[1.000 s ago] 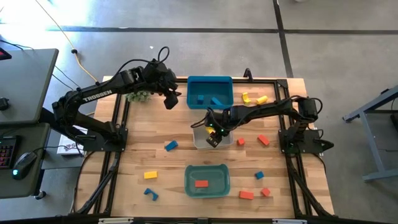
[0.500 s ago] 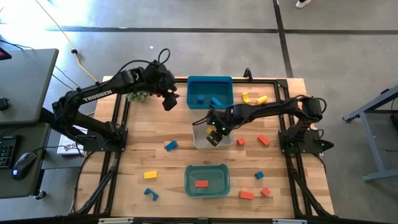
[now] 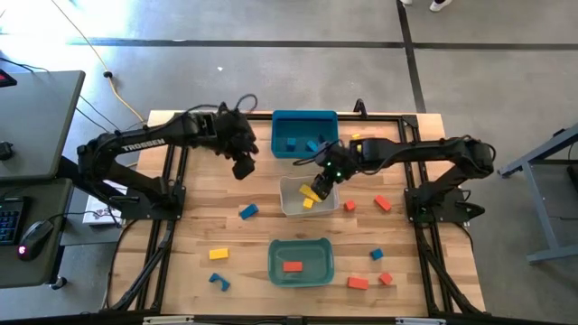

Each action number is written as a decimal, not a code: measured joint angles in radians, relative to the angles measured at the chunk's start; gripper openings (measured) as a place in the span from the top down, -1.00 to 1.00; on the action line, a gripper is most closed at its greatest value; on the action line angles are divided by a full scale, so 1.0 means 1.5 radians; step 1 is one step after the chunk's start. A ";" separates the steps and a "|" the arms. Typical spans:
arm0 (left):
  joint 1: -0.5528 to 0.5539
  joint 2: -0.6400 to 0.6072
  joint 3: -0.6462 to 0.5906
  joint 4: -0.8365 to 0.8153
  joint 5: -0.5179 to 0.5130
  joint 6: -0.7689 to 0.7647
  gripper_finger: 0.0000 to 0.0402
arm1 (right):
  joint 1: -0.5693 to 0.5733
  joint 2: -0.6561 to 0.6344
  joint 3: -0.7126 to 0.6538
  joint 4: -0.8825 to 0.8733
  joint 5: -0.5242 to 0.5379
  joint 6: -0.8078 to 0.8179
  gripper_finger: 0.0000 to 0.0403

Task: Sort & place blocks by color
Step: Put the blue block into the blue bin

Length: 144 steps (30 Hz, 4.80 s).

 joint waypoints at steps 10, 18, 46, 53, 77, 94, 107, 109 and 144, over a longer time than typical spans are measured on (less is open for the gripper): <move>-0.106 0.000 -0.087 0.049 -0.022 -0.119 0.02 | -0.023 -0.032 0.000 -0.018 -0.003 -0.073 -0.03; -0.161 0.000 -0.142 0.086 -0.059 -0.219 0.02 | -0.032 -0.032 0.000 -0.019 -0.003 -0.119 -0.03; -0.222 0.103 -0.243 0.199 -0.007 -0.335 0.01 | -0.035 -0.032 0.000 -0.042 -0.015 -0.143 -0.03; -0.233 0.163 -0.243 0.207 -0.014 -0.332 0.01 | -0.035 -0.032 0.000 -0.047 -0.018 -0.140 -0.03; -0.232 0.224 -0.243 0.240 -0.012 -0.278 0.50 | -0.035 -0.032 0.000 -0.048 -0.019 -0.103 -0.03; -0.118 0.115 -0.155 0.250 -0.046 -0.074 0.50 | -0.034 -0.032 0.000 -0.052 -0.011 -0.026 -0.03; 0.080 0.107 -0.074 0.385 -0.002 0.082 0.50 | -0.034 -0.032 0.000 -0.056 0.003 0.077 -0.03; 0.103 0.107 -0.073 0.403 0.006 0.083 0.50 | -0.034 -0.032 0.000 -0.057 0.016 0.098 -0.03; 0.189 0.293 -0.073 0.553 0.074 0.129 0.36 | -0.186 -0.032 -0.001 -0.149 0.231 0.193 -0.03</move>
